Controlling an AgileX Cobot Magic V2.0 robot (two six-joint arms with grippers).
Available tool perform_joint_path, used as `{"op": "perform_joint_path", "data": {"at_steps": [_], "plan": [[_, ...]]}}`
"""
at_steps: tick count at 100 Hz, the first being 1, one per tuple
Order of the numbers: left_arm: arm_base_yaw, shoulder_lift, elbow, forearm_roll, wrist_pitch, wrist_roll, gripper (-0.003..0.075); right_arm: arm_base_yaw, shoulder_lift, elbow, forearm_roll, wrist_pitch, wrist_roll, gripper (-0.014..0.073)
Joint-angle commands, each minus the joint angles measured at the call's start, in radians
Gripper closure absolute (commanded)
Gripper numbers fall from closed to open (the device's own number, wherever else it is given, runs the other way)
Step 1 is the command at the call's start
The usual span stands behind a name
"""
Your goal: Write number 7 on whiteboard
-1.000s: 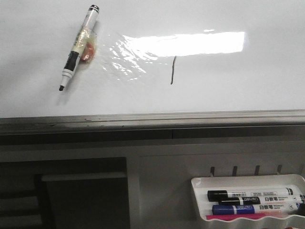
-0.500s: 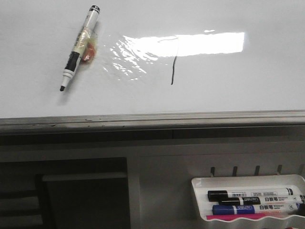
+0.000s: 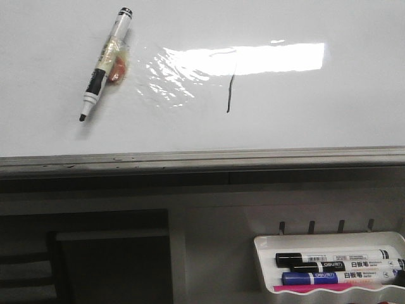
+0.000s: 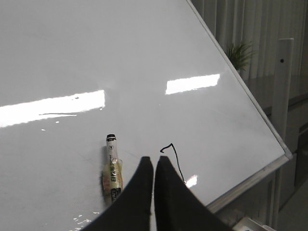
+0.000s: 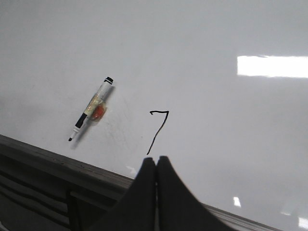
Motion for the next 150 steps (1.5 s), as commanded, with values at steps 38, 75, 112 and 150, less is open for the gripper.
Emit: {"op": "perform_joint_path", "data": {"at_steps": [38, 75, 112, 150], "plan": [[-0.001, -0.100, 0.017, -0.064, -0.090, -0.010, 0.0741, -0.006, -0.052, 0.017, 0.049, -0.063, -0.013, 0.0659], [-0.001, -0.100, 0.017, -0.064, -0.090, -0.010, 0.0741, -0.006, -0.052, 0.017, 0.049, -0.063, -0.013, 0.0659], [-0.001, -0.100, 0.019, -0.064, -0.090, -0.010, 0.0741, -0.006, -0.052, 0.017, 0.049, -0.063, -0.013, 0.0659], [0.212, -0.015, 0.025, 0.451, -0.061, -0.301, 0.0741, -0.006, -0.052, 0.017, 0.049, -0.063, -0.013, 0.0659]]}}
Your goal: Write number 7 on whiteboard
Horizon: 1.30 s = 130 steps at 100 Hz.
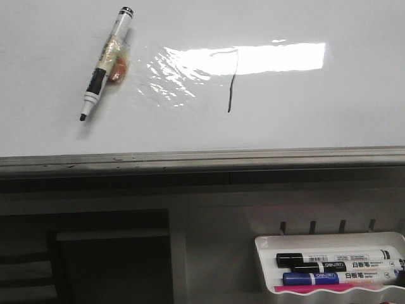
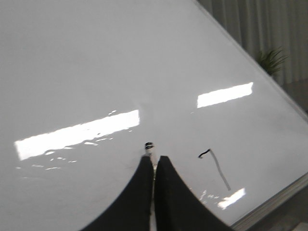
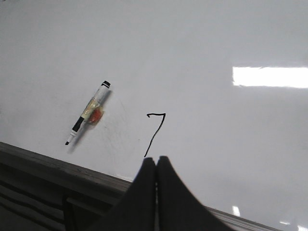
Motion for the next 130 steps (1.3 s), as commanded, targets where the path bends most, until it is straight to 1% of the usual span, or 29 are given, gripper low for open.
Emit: {"op": "perform_joint_path", "data": {"at_steps": [1, 12, 23, 28, 35, 56, 70, 80, 82, 89, 130], "plan": [[0.116, 0.047, -0.027, 0.182, -0.039, -0.178, 0.0741, -0.006, 0.010, -0.021, 0.035, -0.046, -0.012, 0.0659], [0.280, 0.049, -0.025, 0.375, -0.005, -0.396, 0.0741, -0.006, 0.010, -0.021, 0.035, -0.046, -0.012, 0.0659], [0.390, 0.013, -0.002, 0.511, 0.030, -0.575, 0.0741, -0.006, 0.010, -0.021, 0.035, -0.046, -0.012, 0.0659], [0.428, -0.012, 0.023, 0.542, 0.032, -0.646, 0.0741, -0.006, 0.010, -0.021, 0.035, -0.046, -0.012, 0.0659], [0.469, -0.052, 0.063, 0.551, 0.032, -0.685, 0.0741, -0.006, 0.010, -0.021, 0.035, -0.046, -0.012, 0.0659], [0.551, -0.165, 0.174, 0.557, 0.044, -0.694, 0.0741, -0.006, 0.010, -0.021, 0.035, -0.046, -0.012, 0.0659], [0.593, -0.163, 0.206, 0.557, 0.083, -0.694, 0.0741, -0.006, 0.010, -0.021, 0.035, -0.046, -0.012, 0.0659], [0.621, -0.163, 0.237, 0.555, 0.065, -0.698, 0.0741, -0.006, 0.010, -0.021, 0.035, -0.046, -0.012, 0.0659], [0.621, -0.163, 0.235, 0.557, 0.088, -0.701, 0.0741, -0.006, 0.010, -0.021, 0.035, -0.046, -0.012, 0.0659], [0.625, -0.163, 0.235, 0.557, 0.095, -0.701, 0.0741, -0.006, 0.010, -0.021, 0.035, -0.046, -0.012, 0.0659], [0.625, -0.163, 0.235, 0.550, 0.094, -0.701, 0.0741, -0.006, 0.010, -0.021, 0.035, -0.046, -0.012, 0.0659]]}}
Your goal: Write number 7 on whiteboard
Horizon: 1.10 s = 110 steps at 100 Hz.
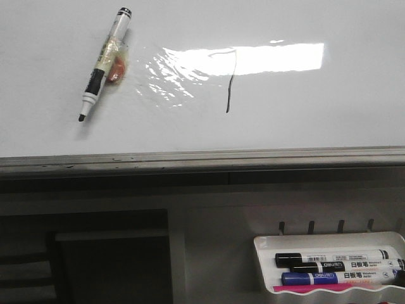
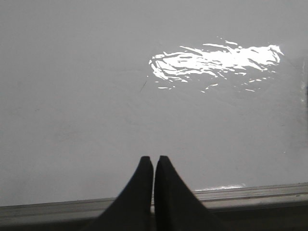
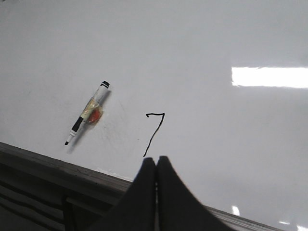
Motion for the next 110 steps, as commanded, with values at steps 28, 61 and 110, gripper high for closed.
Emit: {"op": "perform_joint_path", "data": {"at_steps": [28, 61, 110], "plan": [[0.003, -0.031, 0.035, -0.007, -0.067, -0.010, 0.0741, -0.006, 0.010, -0.022, 0.035, -0.045, -0.011, 0.0659], [0.003, -0.031, 0.035, -0.007, -0.067, -0.010, 0.0741, -0.006, 0.010, -0.022, 0.035, -0.045, -0.011, 0.0659], [0.003, -0.031, 0.035, -0.007, -0.067, -0.010, 0.0741, -0.006, 0.010, -0.019, 0.021, -0.139, -0.011, 0.0659]]}}
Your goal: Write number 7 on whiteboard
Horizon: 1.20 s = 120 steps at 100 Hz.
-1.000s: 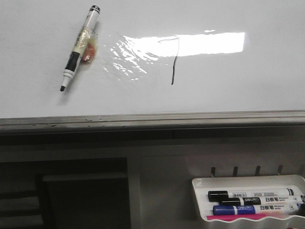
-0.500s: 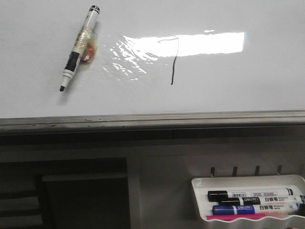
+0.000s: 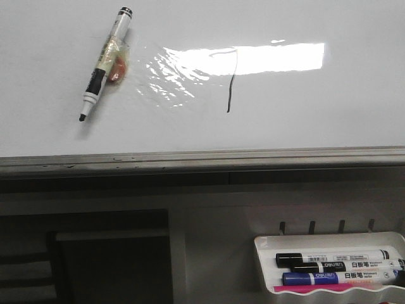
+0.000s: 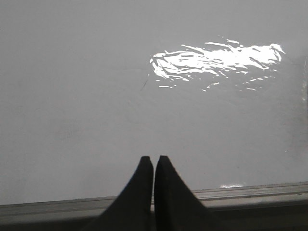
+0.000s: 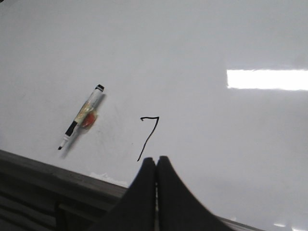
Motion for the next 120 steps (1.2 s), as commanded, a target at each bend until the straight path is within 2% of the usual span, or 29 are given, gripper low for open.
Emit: {"op": "perform_joint_path", "data": {"at_steps": [1, 6, 11, 16, 28, 33, 38, 48, 67, 72, 120], "plan": [[0.003, -0.031, 0.035, -0.007, -0.069, -0.010, 0.0741, -0.006, 0.010, -0.019, 0.021, -0.112, -0.011, 0.0659], [0.003, -0.031, 0.035, -0.007, -0.069, -0.010, 0.0741, -0.006, 0.010, -0.017, -0.004, -0.162, -0.008, 0.0659], [0.003, -0.031, 0.035, -0.007, -0.069, -0.010, 0.0741, -0.006, 0.019, -0.015, -0.102, -0.207, 0.050, 0.0659], [0.003, -0.031, 0.035, -0.007, -0.069, -0.010, 0.0741, -0.006, 0.030, -0.015, -0.283, -0.246, 0.230, 0.0659], [0.003, -0.031, 0.035, -0.007, -0.069, -0.010, 0.0741, -0.006, 0.056, 0.008, -0.868, -0.300, 0.730, 0.0659], [0.003, -0.031, 0.035, -0.007, -0.069, -0.010, 0.0741, -0.006, 0.062, 0.027, -1.015, -0.312, 0.852, 0.0659], [0.003, -0.031, 0.035, -0.007, -0.069, -0.010, 0.0741, -0.006, 0.062, 0.054, -1.088, -0.340, 0.899, 0.0659], [0.003, -0.031, 0.035, -0.007, -0.069, -0.010, 0.0741, -0.006, 0.046, 0.124, -1.133, -0.409, 0.904, 0.0659], [0.003, -0.029, 0.035, -0.007, -0.069, -0.010, 0.0741, -0.008, -0.026, 0.261, -1.139, -0.431, 0.907, 0.0659], [0.003, -0.029, 0.035, -0.007, -0.069, -0.010, 0.0741, -0.008, -0.028, 0.259, -1.148, -0.378, 0.907, 0.0659], [0.003, -0.029, 0.035, -0.007, -0.069, -0.010, 0.0741, -0.008, -0.028, 0.259, -1.167, -0.393, 0.907, 0.0659]]}}
